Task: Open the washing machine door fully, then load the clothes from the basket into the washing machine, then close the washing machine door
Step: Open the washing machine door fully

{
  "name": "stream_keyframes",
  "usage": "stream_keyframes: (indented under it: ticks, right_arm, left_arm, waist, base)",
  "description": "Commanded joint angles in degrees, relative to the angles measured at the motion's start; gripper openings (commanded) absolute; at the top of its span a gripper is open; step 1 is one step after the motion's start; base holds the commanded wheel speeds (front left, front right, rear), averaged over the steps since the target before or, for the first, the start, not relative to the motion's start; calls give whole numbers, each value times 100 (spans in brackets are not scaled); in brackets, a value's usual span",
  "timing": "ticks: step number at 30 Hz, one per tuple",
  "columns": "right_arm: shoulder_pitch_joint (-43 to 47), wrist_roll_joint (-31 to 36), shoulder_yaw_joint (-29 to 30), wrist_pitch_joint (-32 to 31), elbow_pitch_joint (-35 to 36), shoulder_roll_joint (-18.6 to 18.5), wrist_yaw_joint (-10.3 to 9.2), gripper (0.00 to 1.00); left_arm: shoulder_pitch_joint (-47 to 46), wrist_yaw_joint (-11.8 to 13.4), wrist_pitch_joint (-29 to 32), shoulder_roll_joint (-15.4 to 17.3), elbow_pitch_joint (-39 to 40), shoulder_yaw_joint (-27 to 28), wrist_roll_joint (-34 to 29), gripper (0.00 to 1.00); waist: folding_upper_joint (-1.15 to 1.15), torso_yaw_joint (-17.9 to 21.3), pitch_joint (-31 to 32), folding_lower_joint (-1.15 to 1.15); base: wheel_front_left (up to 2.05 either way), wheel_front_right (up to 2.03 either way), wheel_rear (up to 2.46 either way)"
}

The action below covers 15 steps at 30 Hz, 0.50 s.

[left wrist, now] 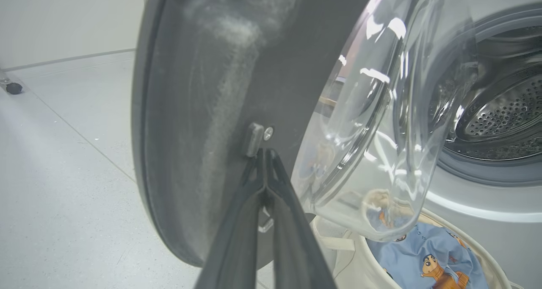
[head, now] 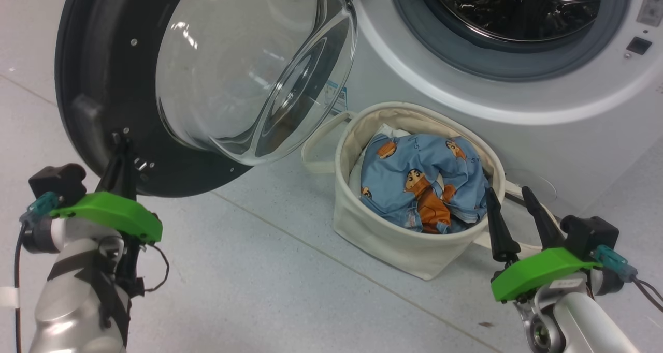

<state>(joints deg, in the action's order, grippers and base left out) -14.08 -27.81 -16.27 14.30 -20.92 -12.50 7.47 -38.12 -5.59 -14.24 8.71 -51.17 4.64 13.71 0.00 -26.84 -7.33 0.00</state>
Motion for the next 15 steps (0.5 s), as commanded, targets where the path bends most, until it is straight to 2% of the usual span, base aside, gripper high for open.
stream_keyframes:
  ticks: [1,15]
  right_arm:
    - [-88,-4,-60,70,194,22,2,100]
    - [0,-27,36,70,200,161,2,100]
  left_arm:
    - [-230,-27,-75,222,313,226,-49,0]
    - [413,-178,-75,-63,1044,66,-99,0]
  waist:
    - [0,-2,14,0]
    - [0,19,227,0]
  base:
    - [0,0,0]
    - [0,0,0]
